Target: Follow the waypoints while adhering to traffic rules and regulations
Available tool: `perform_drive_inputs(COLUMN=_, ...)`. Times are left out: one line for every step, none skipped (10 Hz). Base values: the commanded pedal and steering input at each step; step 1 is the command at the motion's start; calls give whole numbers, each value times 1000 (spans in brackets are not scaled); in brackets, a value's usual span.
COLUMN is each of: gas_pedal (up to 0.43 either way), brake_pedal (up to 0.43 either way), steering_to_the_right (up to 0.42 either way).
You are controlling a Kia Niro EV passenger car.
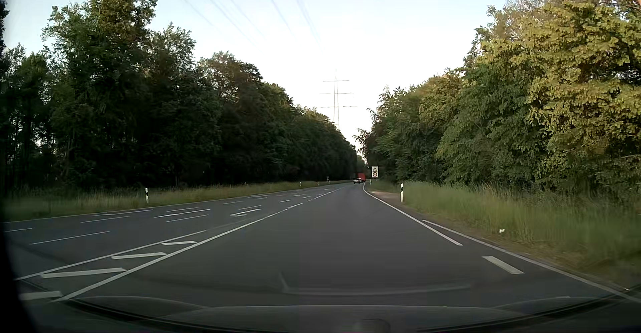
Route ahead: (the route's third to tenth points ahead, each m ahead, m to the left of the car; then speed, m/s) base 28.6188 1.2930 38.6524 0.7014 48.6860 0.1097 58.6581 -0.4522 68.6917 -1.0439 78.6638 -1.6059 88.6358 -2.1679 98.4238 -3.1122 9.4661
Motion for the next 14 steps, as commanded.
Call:
perform_drive_inputs(gas_pedal=299, brake_pedal=24, steering_to_the_right=3)
perform_drive_inputs(gas_pedal=299, brake_pedal=18, steering_to_the_right=3)
perform_drive_inputs(gas_pedal=299, brake_pedal=18, steering_to_the_right=3)
perform_drive_inputs(gas_pedal=299, brake_pedal=18, steering_to_the_right=3)
perform_drive_inputs(gas_pedal=299, brake_pedal=24, steering_to_the_right=3)
perform_drive_inputs(gas_pedal=311, brake_pedal=18, steering_to_the_right=3)
perform_drive_inputs(gas_pedal=311, brake_pedal=18, steering_to_the_right=4)
perform_drive_inputs(gas_pedal=311, brake_pedal=24, steering_to_the_right=6)
perform_drive_inputs(gas_pedal=311, brake_pedal=18, steering_to_the_right=6)
perform_drive_inputs(gas_pedal=311, brake_pedal=24, steering_to_the_right=7)
perform_drive_inputs(gas_pedal=311, brake_pedal=18, steering_to_the_right=6)
perform_drive_inputs(gas_pedal=311, brake_pedal=18, steering_to_the_right=6)
perform_drive_inputs(gas_pedal=311, brake_pedal=24, steering_to_the_right=6)
perform_drive_inputs(gas_pedal=311, brake_pedal=18, steering_to_the_right=6)
